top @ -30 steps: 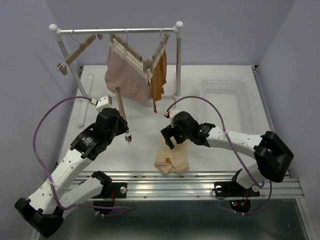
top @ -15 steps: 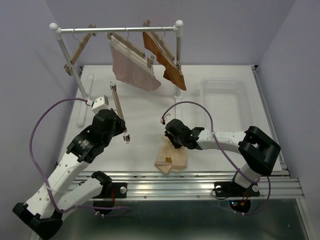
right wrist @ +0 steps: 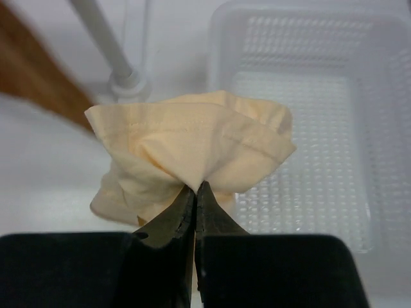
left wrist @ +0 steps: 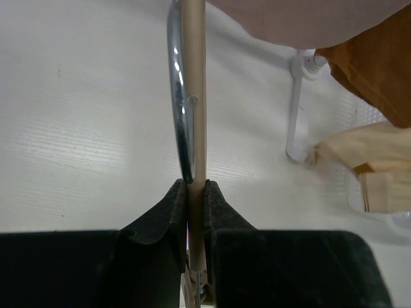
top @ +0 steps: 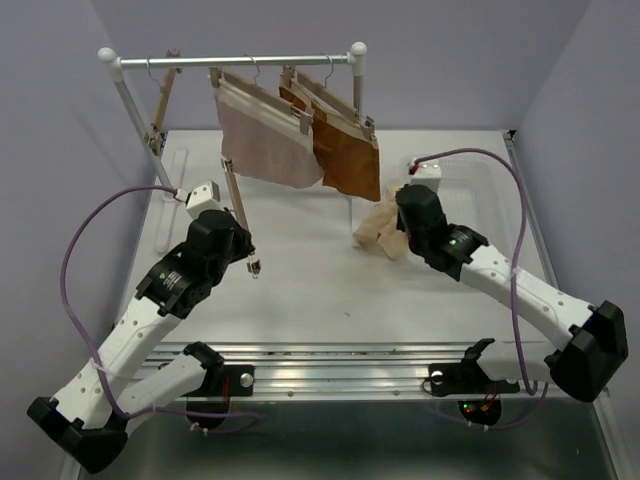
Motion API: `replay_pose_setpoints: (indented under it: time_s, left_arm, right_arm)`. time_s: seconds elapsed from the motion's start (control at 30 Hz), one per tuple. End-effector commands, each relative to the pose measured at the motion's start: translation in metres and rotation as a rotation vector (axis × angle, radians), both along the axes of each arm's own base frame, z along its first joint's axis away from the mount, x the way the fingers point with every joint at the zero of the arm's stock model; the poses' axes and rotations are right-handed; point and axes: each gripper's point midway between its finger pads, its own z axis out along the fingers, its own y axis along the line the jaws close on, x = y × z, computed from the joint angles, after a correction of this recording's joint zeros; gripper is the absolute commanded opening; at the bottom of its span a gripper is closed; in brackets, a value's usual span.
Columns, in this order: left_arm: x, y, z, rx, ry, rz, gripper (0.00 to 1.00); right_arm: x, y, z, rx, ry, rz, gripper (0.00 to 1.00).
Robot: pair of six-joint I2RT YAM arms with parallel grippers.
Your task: Remove the underwear clipped to the hanger
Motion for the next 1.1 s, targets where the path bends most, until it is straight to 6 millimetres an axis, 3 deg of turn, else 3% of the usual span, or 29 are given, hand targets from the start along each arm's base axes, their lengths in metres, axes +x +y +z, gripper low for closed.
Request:
replay_pose_setpoints:
  time_s: [0.0,0.07,0.13,0.2,0.27,0.4,0.43,0.47,0.5,0.53,0.7,0.87,0.97,1.0,1.07]
  left_arm:
    - [0.019,0.0,0.038,-0.01,-0.115,0.024,0.0]
    - [0.023,-0.001,0.041,-0.004,-0.119,0.026,0.0]
    - [0.028,-0.001,0.046,0.01,-0.123,0.029,0.0]
    - [0.033,0.0,0.053,0.022,-0.133,0.033,0.0]
    - [0.039,-0.001,0.052,0.047,-0.123,0.035,0.0]
    - [0.053,0.005,0.059,0.083,-0.113,0.069,0.0]
    - [0.059,0.009,0.059,0.093,-0.107,0.088,0.0]
    - [0.062,0.01,0.063,0.099,-0.117,0.087,0.0]
    - [0.068,0.011,0.069,0.101,-0.123,0.091,0.0]
    - [0.071,0.013,0.072,0.111,-0.128,0.1,0.0]
    - [0.099,0.027,0.109,0.153,-0.199,0.135,0.0]
    - [0.127,0.036,0.122,0.195,-0.211,0.158,0.0]
    - [0.142,0.04,0.138,0.219,-0.239,0.161,0.0]
    - [0.147,0.045,0.152,0.24,-0.27,0.162,0.0]
    - [0.159,0.046,0.155,0.267,-0.27,0.16,0.0]
  right_arm:
    - [0.007,-0.074,0.062,-0.018,-0.157,-0.281,0.01]
    - [0.005,-0.1,0.085,-0.014,-0.208,-0.36,0.01]
    - [0.006,-0.13,0.097,-0.012,-0.235,-0.452,0.01]
    - [0.007,-0.146,0.104,0.0,-0.248,-0.496,0.01]
    - [0.011,-0.163,0.104,0.005,-0.245,-0.535,0.01]
    - [0.034,-0.164,0.072,0.017,-0.161,-0.496,0.03]
    - [0.037,-0.164,0.065,0.012,-0.141,-0.491,0.12]
    - [0.04,-0.162,0.059,0.018,-0.128,-0.49,0.55]
    - [0.045,-0.159,0.05,0.007,-0.105,-0.486,0.85]
    - [0.046,-0.159,0.047,0.005,-0.099,-0.487,1.0]
    - [0.056,-0.147,0.049,0.048,-0.116,-0.436,1.0]
    - [0.055,-0.143,0.063,0.065,-0.166,-0.39,1.0]
    - [0.053,-0.148,0.065,0.061,-0.176,-0.395,1.0]
    - [0.052,-0.148,0.067,0.062,-0.185,-0.393,1.0]
    - [0.052,-0.147,0.068,0.062,-0.188,-0.387,1.0]
